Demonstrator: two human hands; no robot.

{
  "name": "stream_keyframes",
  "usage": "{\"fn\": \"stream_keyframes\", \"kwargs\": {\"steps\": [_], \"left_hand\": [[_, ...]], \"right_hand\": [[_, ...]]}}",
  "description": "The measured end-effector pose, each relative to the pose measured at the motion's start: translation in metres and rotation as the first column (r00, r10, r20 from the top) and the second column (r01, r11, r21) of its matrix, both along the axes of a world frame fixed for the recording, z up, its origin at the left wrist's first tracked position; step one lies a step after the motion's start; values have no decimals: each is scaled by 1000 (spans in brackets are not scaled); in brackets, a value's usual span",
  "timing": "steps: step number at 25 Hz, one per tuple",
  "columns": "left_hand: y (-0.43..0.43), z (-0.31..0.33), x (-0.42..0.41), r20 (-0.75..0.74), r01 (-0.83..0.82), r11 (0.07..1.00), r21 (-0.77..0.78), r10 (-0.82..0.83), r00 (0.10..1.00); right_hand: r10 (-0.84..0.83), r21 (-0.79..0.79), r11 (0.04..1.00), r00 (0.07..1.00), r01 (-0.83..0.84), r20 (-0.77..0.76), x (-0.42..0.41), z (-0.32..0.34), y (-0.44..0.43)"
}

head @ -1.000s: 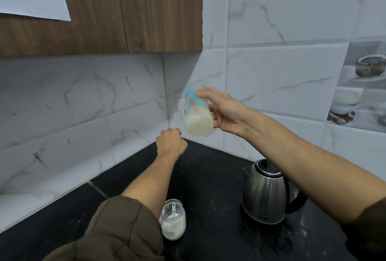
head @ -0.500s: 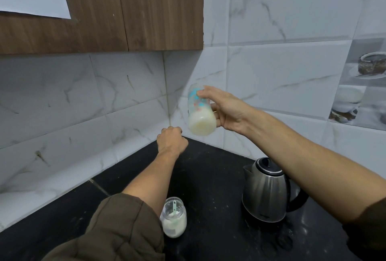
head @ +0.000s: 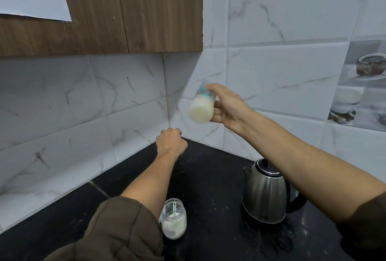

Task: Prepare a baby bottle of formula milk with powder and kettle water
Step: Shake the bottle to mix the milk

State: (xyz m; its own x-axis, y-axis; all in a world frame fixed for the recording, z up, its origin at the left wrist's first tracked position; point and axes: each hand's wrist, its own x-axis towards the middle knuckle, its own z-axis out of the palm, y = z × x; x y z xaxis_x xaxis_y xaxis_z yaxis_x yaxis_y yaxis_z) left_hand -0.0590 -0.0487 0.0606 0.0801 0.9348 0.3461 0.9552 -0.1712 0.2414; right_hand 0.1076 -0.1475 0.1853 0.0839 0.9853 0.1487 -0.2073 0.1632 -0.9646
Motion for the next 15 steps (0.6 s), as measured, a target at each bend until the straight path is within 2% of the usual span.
{"fn": "stream_keyframes", "kwargs": {"steps": [2,3,5,7,8,9,11,13,14,15], "left_hand": [[0,-1,-1,1,-3,1000,9,3,1000],[1,-1,-2,1,-6,1000,12,6,1000],[2,-3,-2,8,-9,1000,11,9,1000],[0,-2,0,40,-22,1000,9,22,999],[-1,-1,0,49,-27,1000,8,26,998],[-1,0,0,41,-20,1000,8,19,999],[1,-1,-1,10,8,1000,7,-8,1000],[3,0,-4,8,1,1000,0,-1,1000],[4,0,-6,7,-5,1000,0,5,1000],[5,0,-7,5,-7,1000,3,7,1000]], "right_hand": [[-109,-55,994,970,99,-219,6,7,6],[-115,-85,992,964,97,-239,6,7,7],[-22,-96,995,996,13,-89,1,1,2],[98,-31,995,987,-95,124,-5,-6,-5],[105,7,994,982,-108,159,-6,-7,-5],[59,42,997,990,-65,131,-5,-6,-4],[-116,75,990,990,122,-75,2,1,2],[-256,62,956,919,287,-299,8,8,9],[-274,64,947,897,314,-348,9,8,9],[-265,81,949,909,305,-323,8,6,7]]}}
